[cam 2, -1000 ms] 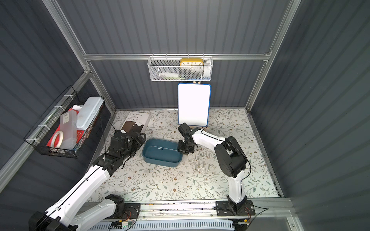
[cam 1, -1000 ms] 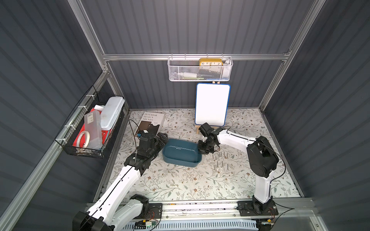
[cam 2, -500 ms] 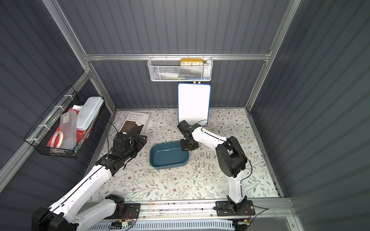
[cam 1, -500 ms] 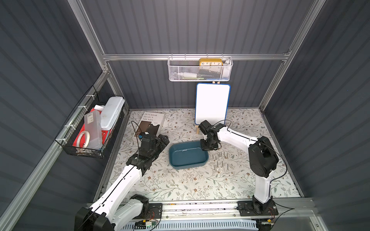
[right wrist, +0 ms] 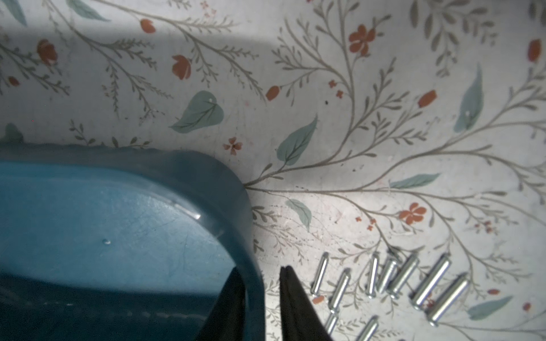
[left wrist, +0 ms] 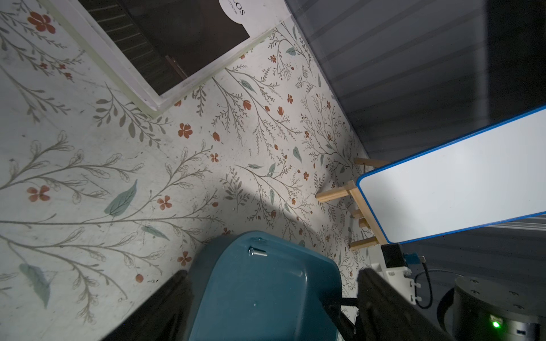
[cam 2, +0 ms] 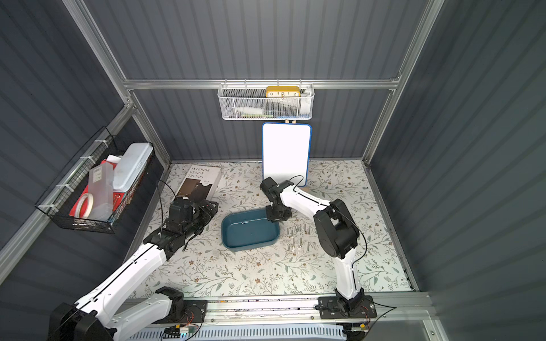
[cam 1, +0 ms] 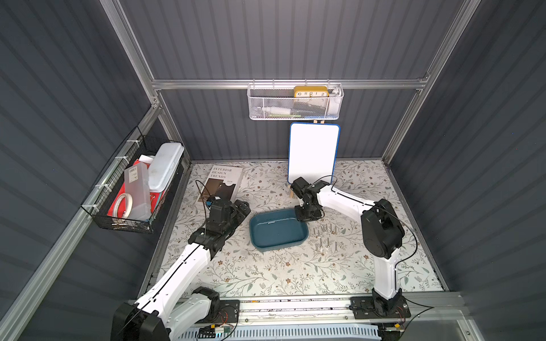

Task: Take out the screws from the storage box
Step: Adjust the storage box at the center of the board, then pick up the screw from the storage box.

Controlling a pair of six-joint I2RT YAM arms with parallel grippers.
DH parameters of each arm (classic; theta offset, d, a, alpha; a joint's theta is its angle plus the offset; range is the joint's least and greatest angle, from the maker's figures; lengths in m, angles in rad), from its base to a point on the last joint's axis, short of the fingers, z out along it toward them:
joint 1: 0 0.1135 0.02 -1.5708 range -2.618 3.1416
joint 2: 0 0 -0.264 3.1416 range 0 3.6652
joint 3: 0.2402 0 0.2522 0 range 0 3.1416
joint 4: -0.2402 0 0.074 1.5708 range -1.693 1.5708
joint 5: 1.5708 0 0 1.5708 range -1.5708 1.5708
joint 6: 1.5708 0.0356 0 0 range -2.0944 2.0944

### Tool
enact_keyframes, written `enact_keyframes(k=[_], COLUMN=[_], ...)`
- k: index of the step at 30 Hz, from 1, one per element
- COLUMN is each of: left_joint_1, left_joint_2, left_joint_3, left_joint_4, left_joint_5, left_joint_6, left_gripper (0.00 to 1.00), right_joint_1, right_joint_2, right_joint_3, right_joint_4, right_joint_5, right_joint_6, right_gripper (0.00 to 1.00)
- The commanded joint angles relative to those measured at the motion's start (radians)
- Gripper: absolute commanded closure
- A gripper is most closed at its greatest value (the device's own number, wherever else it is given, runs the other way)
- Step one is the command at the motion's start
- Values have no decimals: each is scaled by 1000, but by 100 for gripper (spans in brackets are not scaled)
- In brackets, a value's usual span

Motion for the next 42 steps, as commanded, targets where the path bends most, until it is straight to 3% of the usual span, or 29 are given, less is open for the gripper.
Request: enact_keyframes(k=[1,8,12,18,22,28,42], left_joint_1=[-2,-2,-2,0,-1,-2,-1], left_joint_2=[-1,8,4,-6,-7,-7,20], left_joint_3=[-18,-13,-10,-18,-24,-33,-67], left_joint_4=[16,6,7,15,16,28,81], left_joint_5=[12,7,6,0,3,9,21], left_joint_6=[-5,-6,-6,-13,-12,0,-6], left_gripper=[9,9,9,9,8,8,8], right_joint_1=[3,4,15,147,211,221,224], right_joint_2=[1,-107,-180,-163,-65,71,196], right_joint_3=[35,64,102,163,214,235,280], right_joint_4=[-44,-87,-164,-183,-183,-161,-91], right_joint_5=[51,146,145,136,143,117,44], right_joint_6=[4,93,301,496,520,508,546], right_gripper=[62,56,55,54,54,54,56])
